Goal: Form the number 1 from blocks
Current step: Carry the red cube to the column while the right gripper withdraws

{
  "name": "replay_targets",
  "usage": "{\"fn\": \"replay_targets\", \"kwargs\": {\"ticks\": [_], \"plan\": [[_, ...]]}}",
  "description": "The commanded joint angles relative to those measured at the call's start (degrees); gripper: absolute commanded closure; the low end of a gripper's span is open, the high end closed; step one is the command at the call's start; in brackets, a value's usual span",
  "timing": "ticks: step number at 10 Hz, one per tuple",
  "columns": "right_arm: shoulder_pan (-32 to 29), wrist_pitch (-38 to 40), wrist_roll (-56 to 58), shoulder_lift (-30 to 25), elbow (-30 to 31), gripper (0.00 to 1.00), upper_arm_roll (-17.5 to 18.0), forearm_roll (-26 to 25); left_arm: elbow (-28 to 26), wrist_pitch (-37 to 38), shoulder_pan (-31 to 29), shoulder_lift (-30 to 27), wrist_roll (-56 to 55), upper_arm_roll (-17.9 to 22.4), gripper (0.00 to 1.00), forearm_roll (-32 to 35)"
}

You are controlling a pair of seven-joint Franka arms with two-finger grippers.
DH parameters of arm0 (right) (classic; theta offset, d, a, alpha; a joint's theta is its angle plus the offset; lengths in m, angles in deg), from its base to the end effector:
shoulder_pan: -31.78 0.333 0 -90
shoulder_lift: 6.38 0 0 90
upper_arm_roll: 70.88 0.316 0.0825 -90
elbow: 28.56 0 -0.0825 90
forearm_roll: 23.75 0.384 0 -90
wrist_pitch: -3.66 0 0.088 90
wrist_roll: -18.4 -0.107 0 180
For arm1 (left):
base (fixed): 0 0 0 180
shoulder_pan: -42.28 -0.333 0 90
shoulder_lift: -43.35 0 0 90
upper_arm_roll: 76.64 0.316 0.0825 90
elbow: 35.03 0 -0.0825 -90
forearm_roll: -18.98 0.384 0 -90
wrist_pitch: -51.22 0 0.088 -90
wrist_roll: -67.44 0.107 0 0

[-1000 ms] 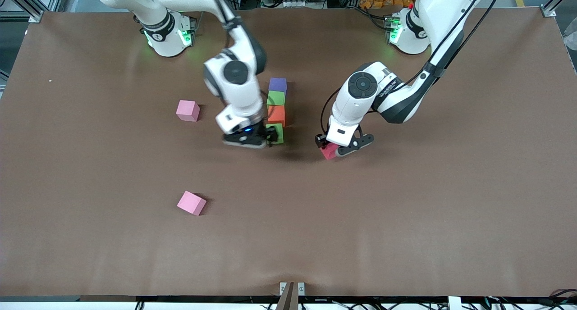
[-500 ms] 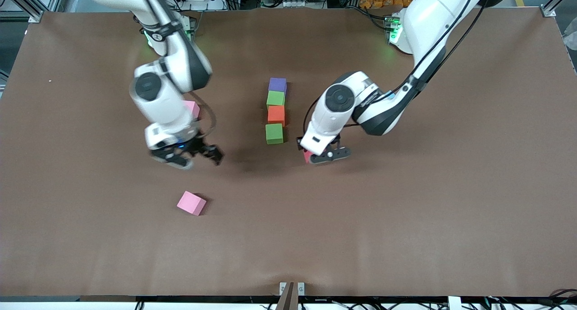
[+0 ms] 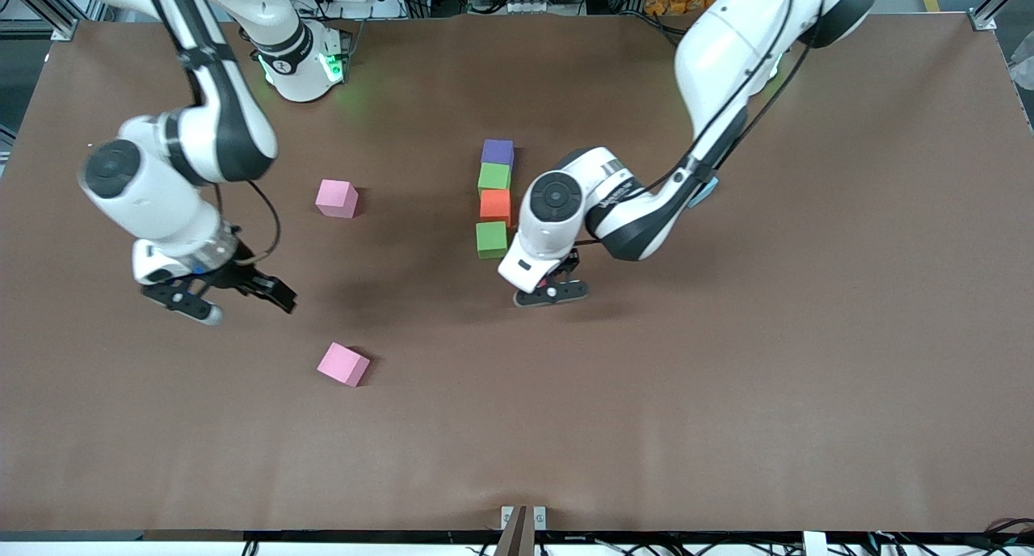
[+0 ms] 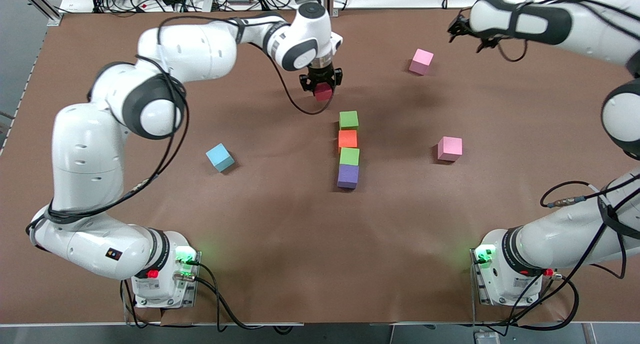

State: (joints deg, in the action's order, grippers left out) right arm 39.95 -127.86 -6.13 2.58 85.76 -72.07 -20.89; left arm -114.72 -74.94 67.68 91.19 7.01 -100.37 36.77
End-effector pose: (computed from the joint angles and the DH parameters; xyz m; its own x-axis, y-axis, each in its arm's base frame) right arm 0.5948 0.0743 0.3973 0.9361 -0.3329 0.1139 -0.3233 -0.9416 -0.0943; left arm 0.5363 -0.5039 0.2411 0.9889 0.1482 -0.0141 0.1489 -0.9866 0.0666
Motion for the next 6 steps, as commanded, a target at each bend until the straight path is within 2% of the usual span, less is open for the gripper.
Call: {"fn": "replay_targets", "kwargs": {"ticks": [1,3,6], "plan": [[-4.0,10.3,7.9,-3.1,-4.7,0.00,1.4,-0.8,6.5,1.3,3.5,3.9,0.3,1.8,1.00,-0.7],[-5.0,16.3,9.6,-3.3,-9.6,0.00,1.3,-1.0,7.6,-0.5,4.7,5.0,0.3,2.4,1.00,-0.7],[-5.2,25.0,12.3,-3.4,-15.9,0.00,0.9,-4.5,8.8,-2.3,9.0,6.6,0.2,5.5,1.00,-0.7]]}}
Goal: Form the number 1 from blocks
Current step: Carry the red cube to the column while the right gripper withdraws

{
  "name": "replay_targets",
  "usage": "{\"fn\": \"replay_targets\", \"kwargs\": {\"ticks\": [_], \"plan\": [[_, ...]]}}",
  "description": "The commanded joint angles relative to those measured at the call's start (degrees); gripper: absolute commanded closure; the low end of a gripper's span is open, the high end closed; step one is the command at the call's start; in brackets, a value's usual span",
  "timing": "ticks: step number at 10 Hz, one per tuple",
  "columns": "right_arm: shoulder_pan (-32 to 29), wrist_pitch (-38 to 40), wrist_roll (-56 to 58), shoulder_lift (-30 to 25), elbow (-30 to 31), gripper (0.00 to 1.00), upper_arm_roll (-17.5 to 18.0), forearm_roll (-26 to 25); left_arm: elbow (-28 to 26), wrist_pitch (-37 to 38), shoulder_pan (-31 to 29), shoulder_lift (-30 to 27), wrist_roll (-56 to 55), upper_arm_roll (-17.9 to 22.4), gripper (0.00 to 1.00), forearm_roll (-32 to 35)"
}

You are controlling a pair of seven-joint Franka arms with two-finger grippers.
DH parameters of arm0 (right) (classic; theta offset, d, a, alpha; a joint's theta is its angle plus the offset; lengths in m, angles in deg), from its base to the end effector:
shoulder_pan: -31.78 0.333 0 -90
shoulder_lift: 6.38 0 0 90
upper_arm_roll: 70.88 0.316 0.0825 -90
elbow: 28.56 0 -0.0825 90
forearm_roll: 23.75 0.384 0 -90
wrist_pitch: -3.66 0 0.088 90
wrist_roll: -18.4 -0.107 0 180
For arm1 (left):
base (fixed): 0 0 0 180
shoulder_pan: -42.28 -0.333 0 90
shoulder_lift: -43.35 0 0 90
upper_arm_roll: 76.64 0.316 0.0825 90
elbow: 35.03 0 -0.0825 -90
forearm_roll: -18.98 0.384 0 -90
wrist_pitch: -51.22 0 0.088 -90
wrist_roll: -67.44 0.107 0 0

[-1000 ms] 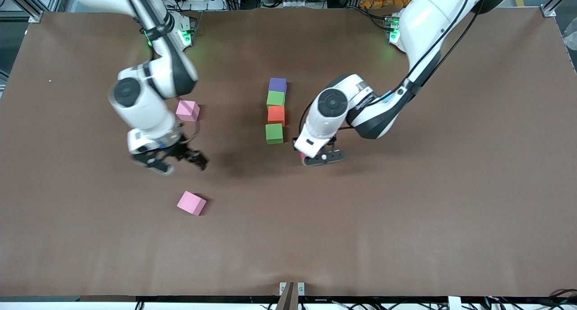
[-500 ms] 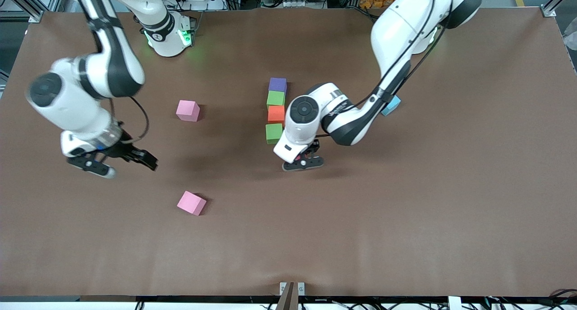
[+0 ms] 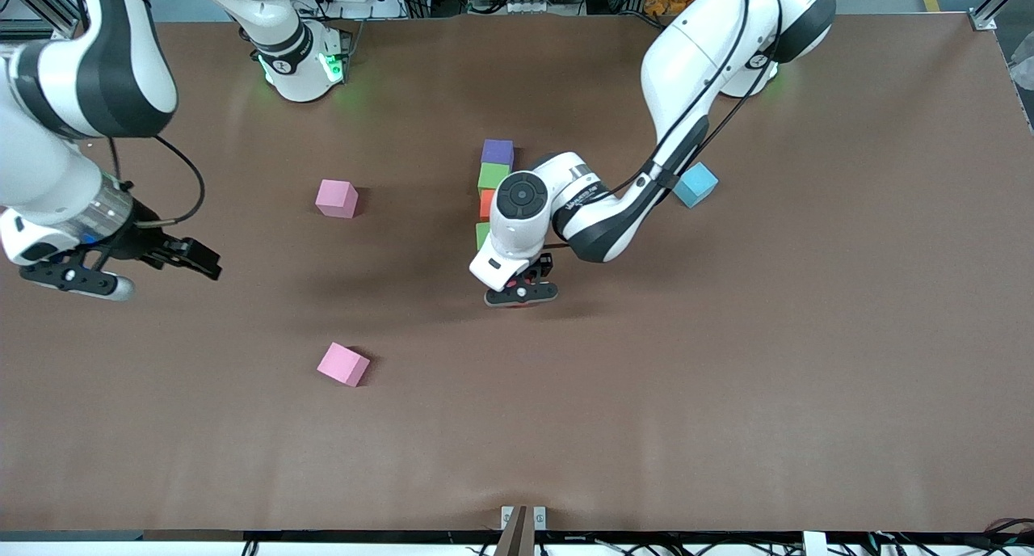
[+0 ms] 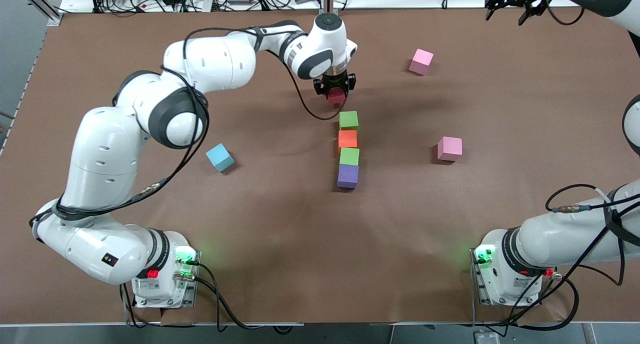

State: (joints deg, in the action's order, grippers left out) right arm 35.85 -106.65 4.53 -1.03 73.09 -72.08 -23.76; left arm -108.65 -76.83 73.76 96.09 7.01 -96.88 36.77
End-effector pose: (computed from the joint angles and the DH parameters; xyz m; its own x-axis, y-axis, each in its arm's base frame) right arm 0.5962 0.0303 0.5048 0.9800 -0.1906 0.0566 -0.1903 -0.9817 -0.0118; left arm 0.5269 -0.5419 0.2195 0.9933 0.1130 0.0250 0.1105 -0.9902 0.0854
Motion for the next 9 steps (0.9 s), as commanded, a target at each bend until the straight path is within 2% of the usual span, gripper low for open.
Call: {"fn": "replay_targets", "kwargs": {"ticks": [1,4,6,9], "plan": [[-1.4,5.9,1.9,0.2,-5.0,0.00,0.8,-1.7,2.7,-0.4,3.2,2.0,0.2,2.0,1.00,-0.7],[-1.5,10.5,2.9,0.2,-10.0,0.00,0.8,-2.9,2.6,-0.4,4.4,2.1,0.1,2.1,1.00,-0.7],[-1.5,11.7,7.3,0.1,-10.8,0.00,-0.9,-3.7,2.5,-0.4,4.6,2.1,0.1,2.2,1.00,-0.7],[-1.6,19.1,8.3,0.1,-15.0,0.00,-1.8,-3.7,2.5,-0.4,5.4,2.5,-0.6,2.2,1.00,-0.7]]}}
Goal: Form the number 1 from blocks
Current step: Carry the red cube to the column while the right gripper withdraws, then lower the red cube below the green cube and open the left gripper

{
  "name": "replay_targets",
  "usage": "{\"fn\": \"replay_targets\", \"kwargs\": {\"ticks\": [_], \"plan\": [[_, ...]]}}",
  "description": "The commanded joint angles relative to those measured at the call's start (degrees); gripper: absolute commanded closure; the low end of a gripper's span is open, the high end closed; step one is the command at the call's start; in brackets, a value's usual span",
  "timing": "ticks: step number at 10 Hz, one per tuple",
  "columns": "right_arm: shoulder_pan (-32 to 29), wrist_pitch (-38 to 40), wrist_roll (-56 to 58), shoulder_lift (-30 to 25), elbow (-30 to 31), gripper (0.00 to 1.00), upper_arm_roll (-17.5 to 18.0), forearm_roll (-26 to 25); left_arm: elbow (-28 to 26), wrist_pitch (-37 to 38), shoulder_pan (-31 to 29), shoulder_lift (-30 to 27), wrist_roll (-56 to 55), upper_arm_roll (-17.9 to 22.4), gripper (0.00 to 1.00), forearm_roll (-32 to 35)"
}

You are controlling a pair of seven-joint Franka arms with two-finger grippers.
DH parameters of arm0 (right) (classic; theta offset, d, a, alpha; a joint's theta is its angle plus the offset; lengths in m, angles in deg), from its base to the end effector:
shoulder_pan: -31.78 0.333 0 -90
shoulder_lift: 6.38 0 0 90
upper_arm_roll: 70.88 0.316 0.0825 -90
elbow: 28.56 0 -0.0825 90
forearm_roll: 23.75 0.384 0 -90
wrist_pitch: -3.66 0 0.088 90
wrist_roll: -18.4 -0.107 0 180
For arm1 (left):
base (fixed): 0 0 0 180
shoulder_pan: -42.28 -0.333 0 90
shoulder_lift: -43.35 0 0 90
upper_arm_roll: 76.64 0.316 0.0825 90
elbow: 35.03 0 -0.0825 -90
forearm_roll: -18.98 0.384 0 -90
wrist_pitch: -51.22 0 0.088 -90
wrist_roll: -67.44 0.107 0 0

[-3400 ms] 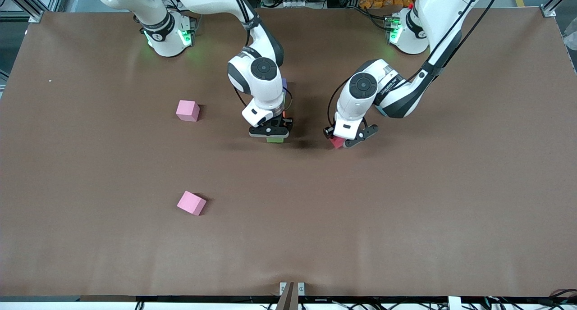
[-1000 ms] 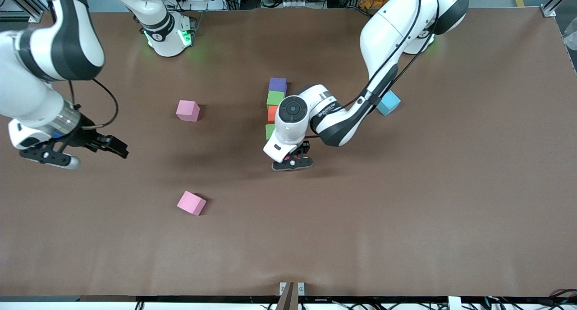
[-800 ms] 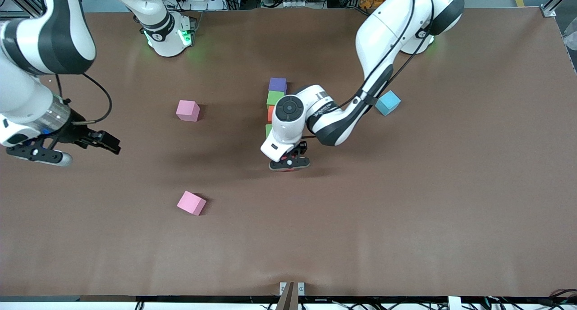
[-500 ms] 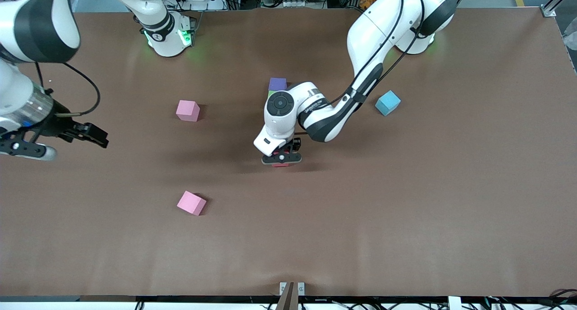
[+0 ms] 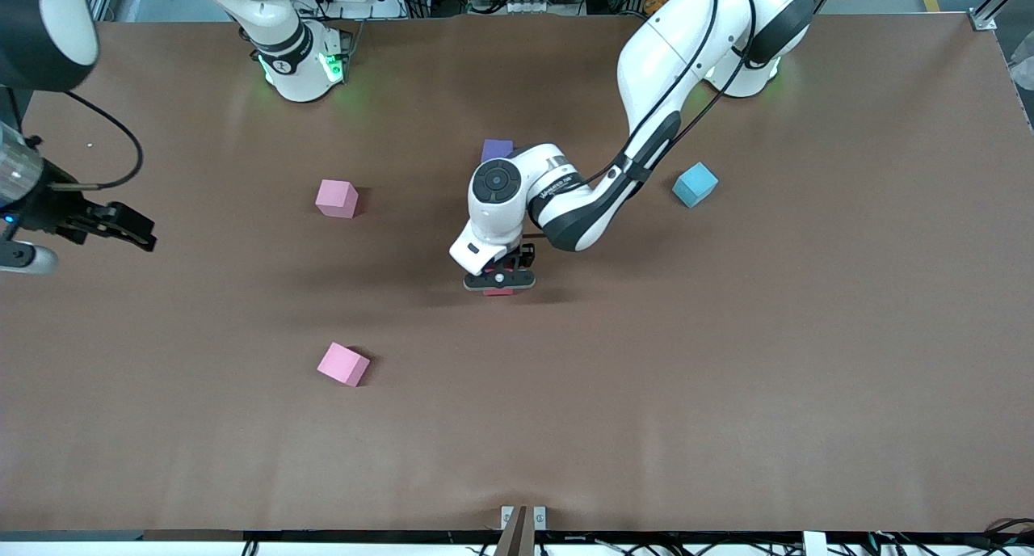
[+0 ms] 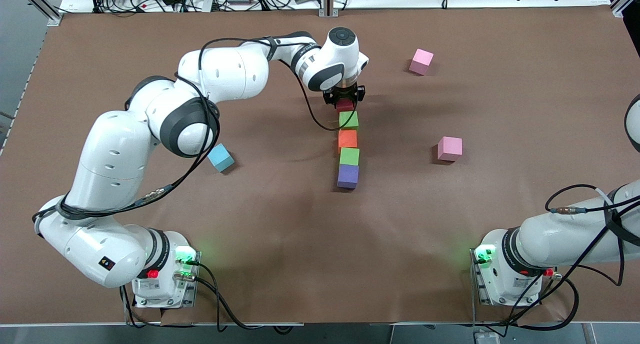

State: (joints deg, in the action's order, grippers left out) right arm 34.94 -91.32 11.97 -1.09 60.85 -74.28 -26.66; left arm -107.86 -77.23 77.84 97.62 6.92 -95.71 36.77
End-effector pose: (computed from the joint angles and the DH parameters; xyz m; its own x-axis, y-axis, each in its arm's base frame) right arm 0.5892 -0.0060 0.5845 0.9937 -0.1113 0.0112 -0.1118 -0.9922 0.0552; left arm 0.4965 -0.5706 0.2037 0.9979 0.0592 0.0261 0.0572 -0.9957 0.0723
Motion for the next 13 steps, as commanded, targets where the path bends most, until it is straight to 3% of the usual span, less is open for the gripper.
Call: {"fn": "replay_targets", "kwargs": {"ticks": [1,6,7,8,13], "plan": [[-0.8,5.8,0.8,0.2,-3.4,0.00,0.3,-0.8,1.7,0.0,1.6,0.9,-0.6,1.1,1.00,-0.7],[-2.1,6.9,0.6,0.0,-3.5,0.00,0.5,0.0,1.3,0.0,2.1,0.9,-0.9,1.1,1.00,-0.7],[-2.1,6.8,0.5,0.1,-3.6,0.00,0.5,0.4,1.3,0.1,2.1,0.8,-0.7,1.1,0.65,-0.6],[-2.1,6.7,0.5,0.1,-3.7,0.00,0.5,0.5,0.8,0.1,2.6,0.7,-0.3,1.2,0.01,0.2],[-2.1,6.4,0.1,0.0,-3.7,0.00,0.2,3.9,0.5,0.7,2.9,-1.2,-0.8,1.3,0.00,0.8]]}}
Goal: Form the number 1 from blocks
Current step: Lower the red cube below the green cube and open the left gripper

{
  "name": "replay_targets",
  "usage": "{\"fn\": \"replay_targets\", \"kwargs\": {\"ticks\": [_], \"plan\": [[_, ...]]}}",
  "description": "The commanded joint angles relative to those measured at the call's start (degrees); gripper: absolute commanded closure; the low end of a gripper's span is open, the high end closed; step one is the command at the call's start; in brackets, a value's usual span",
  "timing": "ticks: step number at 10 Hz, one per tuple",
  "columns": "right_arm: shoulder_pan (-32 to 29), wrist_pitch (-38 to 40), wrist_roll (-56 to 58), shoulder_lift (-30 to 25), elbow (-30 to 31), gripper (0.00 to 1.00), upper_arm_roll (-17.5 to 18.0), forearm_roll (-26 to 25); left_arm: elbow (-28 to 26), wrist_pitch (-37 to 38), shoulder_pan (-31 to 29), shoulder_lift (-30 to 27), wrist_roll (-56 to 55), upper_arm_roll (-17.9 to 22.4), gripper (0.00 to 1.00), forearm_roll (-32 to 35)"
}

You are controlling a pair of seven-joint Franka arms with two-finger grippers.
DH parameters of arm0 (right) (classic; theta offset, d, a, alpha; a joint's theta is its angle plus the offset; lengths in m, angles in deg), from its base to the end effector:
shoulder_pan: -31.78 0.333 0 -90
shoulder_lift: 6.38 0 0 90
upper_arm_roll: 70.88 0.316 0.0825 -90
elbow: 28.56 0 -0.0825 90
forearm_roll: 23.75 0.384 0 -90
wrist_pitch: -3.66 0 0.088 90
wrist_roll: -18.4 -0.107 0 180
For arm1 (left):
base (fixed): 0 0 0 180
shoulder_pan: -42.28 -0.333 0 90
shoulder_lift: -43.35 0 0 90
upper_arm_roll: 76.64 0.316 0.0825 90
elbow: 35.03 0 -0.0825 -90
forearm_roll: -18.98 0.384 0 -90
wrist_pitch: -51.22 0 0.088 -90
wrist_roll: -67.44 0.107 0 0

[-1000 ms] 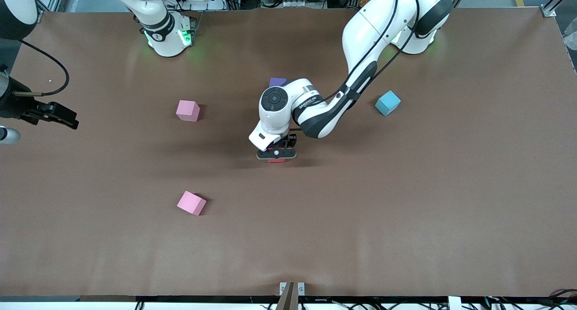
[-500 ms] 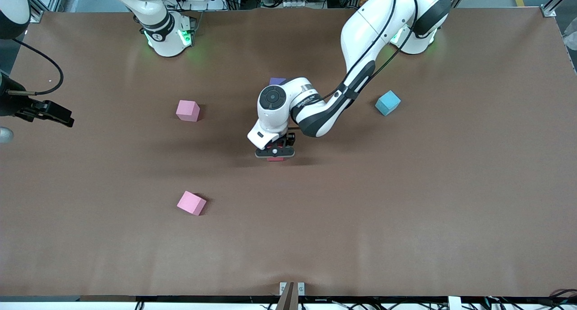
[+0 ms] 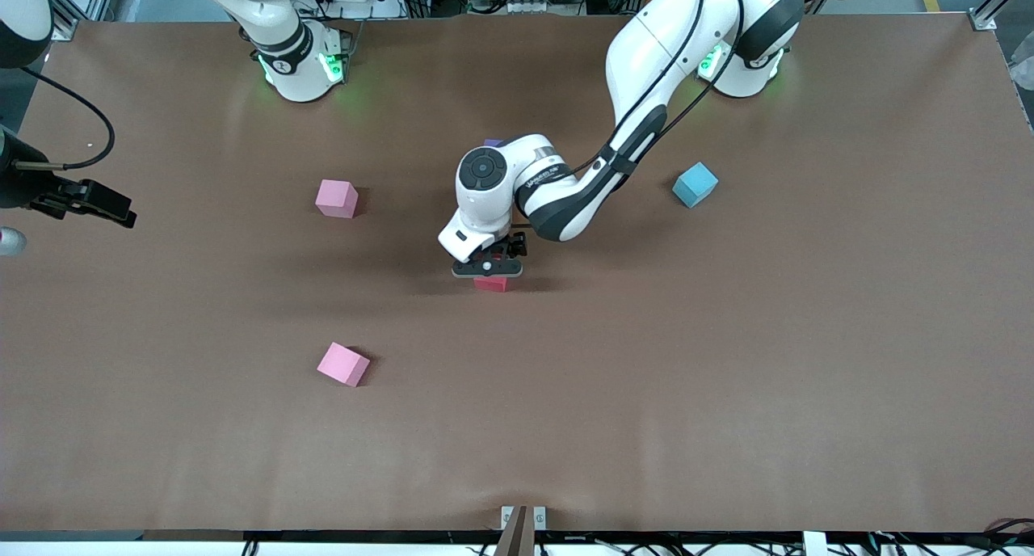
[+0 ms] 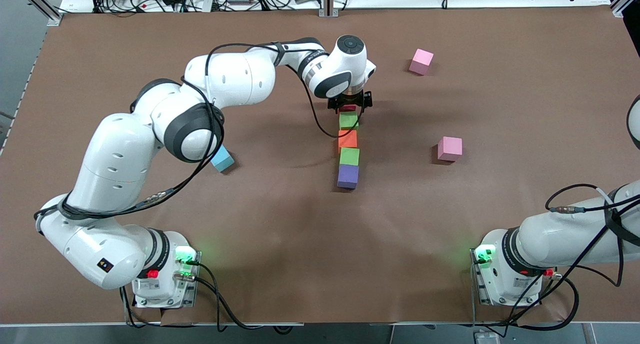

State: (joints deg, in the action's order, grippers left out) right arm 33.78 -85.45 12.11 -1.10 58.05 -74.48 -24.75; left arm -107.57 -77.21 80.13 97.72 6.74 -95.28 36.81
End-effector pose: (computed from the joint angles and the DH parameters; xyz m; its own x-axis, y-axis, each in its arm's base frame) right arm 0.5802 -0.0164 0.5988 0.9895 -0.1375 -0.0455 -0.1363 -0.9903 0.0284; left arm 0.4775 -0.5877 0.2035 0.9991 0.0276 0.0318 0.0254 -0.9972 0.0697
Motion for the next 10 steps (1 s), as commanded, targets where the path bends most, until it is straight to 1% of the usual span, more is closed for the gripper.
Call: {"fn": "replay_targets", "kwargs": {"ticks": [1,4,6,7,10], "plan": [[-0.9,0.3,0.0,0.1,-0.9,0.00,0.2,3.6,0.2,1.1,0.2,-1.8,-0.7,0.9,0.00,0.8],[-0.9,0.2,0.0,0.1,-1.3,0.00,0.2,3.9,0.1,4.6,-0.8,-4.2,-0.7,0.9,0.00,0.9],[-0.9,0.2,0.0,0.1,-1.3,0.00,0.2,3.9,0.1,8.4,-2.0,-6.5,-0.7,0.9,0.00,0.5],[-0.9,0.2,-0.1,0.1,-1.3,0.00,0.2,3.9,0.1,10.1,-3.9,-8.2,-0.7,0.8,0.00,0.1],[-0.9,0.2,-0.1,0.1,-1.4,0.00,0.2,3.8,0.0,18.4,-10.9,-13.4,-0.5,0.2,0.00,-0.4]]}}
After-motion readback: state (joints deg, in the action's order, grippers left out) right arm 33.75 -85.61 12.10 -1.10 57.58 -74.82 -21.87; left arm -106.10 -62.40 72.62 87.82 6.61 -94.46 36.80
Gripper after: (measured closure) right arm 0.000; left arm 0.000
